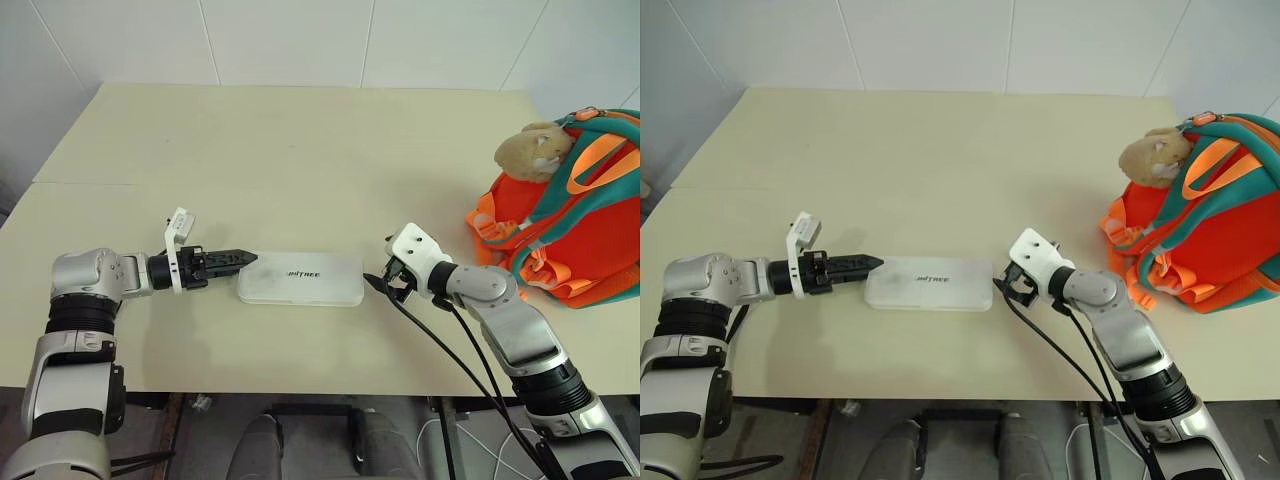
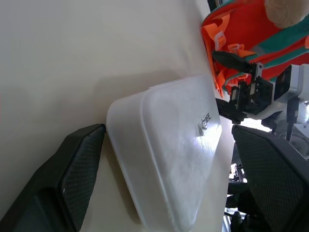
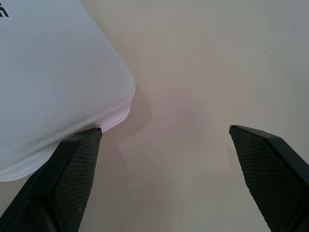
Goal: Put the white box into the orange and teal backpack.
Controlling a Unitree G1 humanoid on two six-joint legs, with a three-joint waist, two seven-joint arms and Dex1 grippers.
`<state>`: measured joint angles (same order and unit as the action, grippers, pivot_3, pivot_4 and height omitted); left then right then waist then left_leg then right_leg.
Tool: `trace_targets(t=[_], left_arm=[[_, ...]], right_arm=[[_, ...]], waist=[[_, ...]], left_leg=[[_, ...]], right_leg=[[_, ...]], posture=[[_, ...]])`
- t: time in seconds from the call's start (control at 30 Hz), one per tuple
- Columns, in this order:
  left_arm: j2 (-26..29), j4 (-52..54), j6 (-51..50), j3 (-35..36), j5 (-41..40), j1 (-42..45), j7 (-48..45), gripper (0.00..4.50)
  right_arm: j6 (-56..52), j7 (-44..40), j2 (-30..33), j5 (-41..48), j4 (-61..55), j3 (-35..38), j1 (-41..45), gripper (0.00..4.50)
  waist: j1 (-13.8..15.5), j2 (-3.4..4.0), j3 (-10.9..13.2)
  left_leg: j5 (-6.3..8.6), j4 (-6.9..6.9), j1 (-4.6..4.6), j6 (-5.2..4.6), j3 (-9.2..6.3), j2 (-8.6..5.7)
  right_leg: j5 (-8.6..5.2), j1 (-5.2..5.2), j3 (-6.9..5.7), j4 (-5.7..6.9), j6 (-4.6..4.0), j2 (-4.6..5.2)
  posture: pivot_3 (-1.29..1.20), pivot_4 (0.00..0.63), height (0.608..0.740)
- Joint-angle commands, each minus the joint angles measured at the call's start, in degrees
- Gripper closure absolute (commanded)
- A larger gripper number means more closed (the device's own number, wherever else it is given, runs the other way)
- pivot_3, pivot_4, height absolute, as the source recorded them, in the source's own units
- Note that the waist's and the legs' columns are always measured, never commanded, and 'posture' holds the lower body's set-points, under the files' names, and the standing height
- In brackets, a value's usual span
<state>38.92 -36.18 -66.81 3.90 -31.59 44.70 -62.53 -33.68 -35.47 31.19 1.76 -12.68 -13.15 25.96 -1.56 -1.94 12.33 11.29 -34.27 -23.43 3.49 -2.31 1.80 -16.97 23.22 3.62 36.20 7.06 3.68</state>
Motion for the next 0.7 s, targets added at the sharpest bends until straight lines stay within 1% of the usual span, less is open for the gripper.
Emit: trace_targets(t=[0.03,0.23,0.4,0.57,0.7], left_arm=[[-1.7,-1.1,0.2,-2.1,1.3,0.0,-0.6,0.0],[-3.1,-1.2,0.9,-3.5,1.9,-0.3,-2.0,0.0],[-3.7,1.9,2.3,-6.6,3.3,-1.7,-2.9,0.0],[-5.0,1.4,4.6,-3.4,3.2,-2.0,-0.3,0.0],[-3.1,2.0,4.9,-1.7,3.9,-3.5,1.1,0.0]], right_arm=[[1.3,-0.3,-0.5,0.1,-1.0,0.4,0.4,0.02],[1.2,-0.5,-0.6,-0.2,-1.4,0.5,0.3,0.02],[1.2,-0.3,-0.6,-0.3,-1.0,0.7,0.6,0.02],[0.7,0.1,-1.1,-0.5,-1.1,0.7,0.7,0.02],[0.6,-0.1,-0.9,-0.6,-1.3,1.0,0.5,0.02]], waist=[[0.0,0.0,0.0],[0.1,0.02,0.0],[0.1,0.03,0.0],[0.1,0.07,0.0],[0.0,0.08,-0.1]], left_leg=[[0.0,0.0,0.04,0.0,0.0,0.0],[0.0,0.0,0.17,0.0,-0.04,-0.01],[0.02,0.01,0.17,0.04,-0.05,-0.05],[0.03,0.01,0.18,0.05,-0.07,-0.05],[0.03,-0.04,0.27,0.04,-0.09,-0.05]], right_leg=[[0.0,-0.04,0.0,0.0,0.0,0.0],[0.02,-0.34,-0.01,-0.19,0.03,0.02],[0.03,-0.39,-0.01,-0.28,0.05,0.07],[0.03,-0.41,-0.03,-0.28,0.06,0.07],[0.02,-0.51,-0.04,-0.28,0.03,0.07]], posture=[[0.0,0.15,0.74],[0.0,0.15,0.74],[0.0,0.15,0.74],[0.0,0.15,0.74],[0.0,0.15,0.74]])
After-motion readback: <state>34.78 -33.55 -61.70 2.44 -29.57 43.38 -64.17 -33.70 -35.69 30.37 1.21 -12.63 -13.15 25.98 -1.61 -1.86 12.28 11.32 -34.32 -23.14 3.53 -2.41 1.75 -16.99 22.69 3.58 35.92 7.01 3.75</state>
